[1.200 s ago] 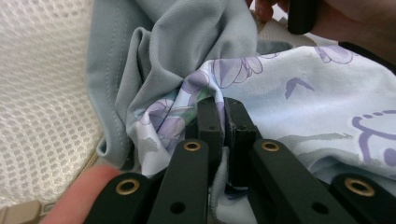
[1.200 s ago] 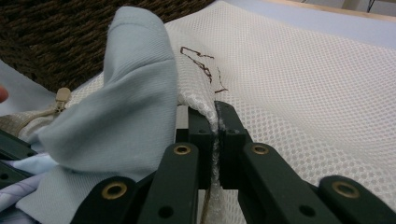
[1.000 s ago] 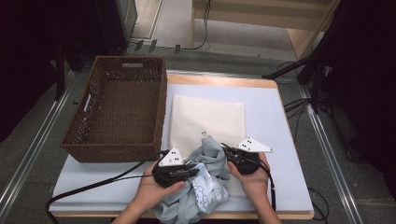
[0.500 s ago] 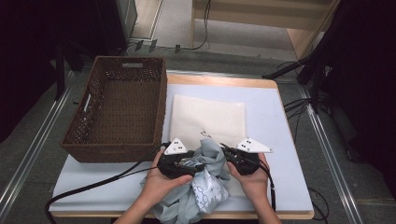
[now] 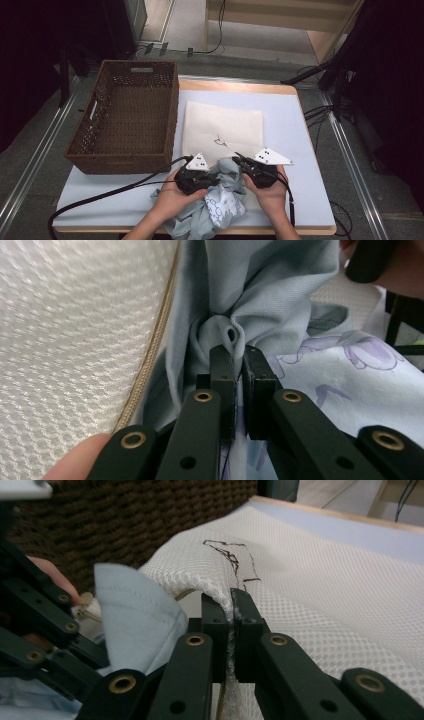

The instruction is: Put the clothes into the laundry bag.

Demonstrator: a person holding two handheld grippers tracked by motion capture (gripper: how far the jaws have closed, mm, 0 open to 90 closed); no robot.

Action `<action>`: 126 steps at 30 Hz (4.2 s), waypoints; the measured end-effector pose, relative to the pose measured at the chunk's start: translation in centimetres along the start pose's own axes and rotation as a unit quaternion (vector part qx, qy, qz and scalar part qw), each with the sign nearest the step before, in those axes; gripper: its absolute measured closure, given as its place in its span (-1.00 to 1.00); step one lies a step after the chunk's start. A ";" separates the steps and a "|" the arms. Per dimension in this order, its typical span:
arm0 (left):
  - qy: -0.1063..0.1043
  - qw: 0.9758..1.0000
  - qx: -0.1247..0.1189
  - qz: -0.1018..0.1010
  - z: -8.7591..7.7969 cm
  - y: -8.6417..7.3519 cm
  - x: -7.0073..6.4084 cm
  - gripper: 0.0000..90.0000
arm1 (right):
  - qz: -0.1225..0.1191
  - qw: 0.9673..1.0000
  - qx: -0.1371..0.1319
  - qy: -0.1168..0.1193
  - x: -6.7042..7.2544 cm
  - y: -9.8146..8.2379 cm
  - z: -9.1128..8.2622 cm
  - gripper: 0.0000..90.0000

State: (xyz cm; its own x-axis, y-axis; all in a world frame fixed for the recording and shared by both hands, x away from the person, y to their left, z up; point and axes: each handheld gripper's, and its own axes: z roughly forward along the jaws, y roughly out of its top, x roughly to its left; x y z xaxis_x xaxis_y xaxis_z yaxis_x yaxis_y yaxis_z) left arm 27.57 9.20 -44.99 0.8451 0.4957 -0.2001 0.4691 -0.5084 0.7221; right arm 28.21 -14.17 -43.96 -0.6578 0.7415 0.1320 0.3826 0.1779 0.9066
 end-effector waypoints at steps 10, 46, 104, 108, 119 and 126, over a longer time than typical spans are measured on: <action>0.054 0.998 -0.002 -0.035 -0.1 0.4 0.4 0.92 | -0.019 1.000 -0.016 0.015 0.9 0.7 -0.8 0.94; 0.036 0.999 0.019 0.005 -0.1 -0.7 -1.9 0.13 | -0.012 1.000 -0.012 0.016 1.0 0.6 -0.7 0.94; 0.177 0.980 -0.084 -0.043 -0.9 -0.9 -1.1 0.87 | -0.016 1.000 -0.008 0.025 1.5 0.6 -0.7 0.94; 0.163 0.981 -0.087 -0.053 -0.4 -1.1 -0.8 0.83 | -0.016 1.000 -0.007 0.024 1.4 0.6 -0.7 0.94; 0.089 0.993 -0.064 -0.041 -3.4 -2.0 -2.0 -0.34 | -0.013 1.000 -0.004 0.021 1.0 0.4 -0.7 0.94; 0.053 0.995 0.017 -0.082 -1.3 -3.1 -1.1 -0.27 | -0.014 1.000 -0.002 0.023 1.3 0.4 -0.5 0.94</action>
State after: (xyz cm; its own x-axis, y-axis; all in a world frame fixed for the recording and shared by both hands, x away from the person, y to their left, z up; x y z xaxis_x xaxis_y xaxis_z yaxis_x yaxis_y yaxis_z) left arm 24.83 11.09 -46.12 0.7257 0.6444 -0.2410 0.6084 -0.4376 0.6621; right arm 27.20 -13.46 -43.19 -0.6970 0.7061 0.1250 0.3613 0.1953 0.9118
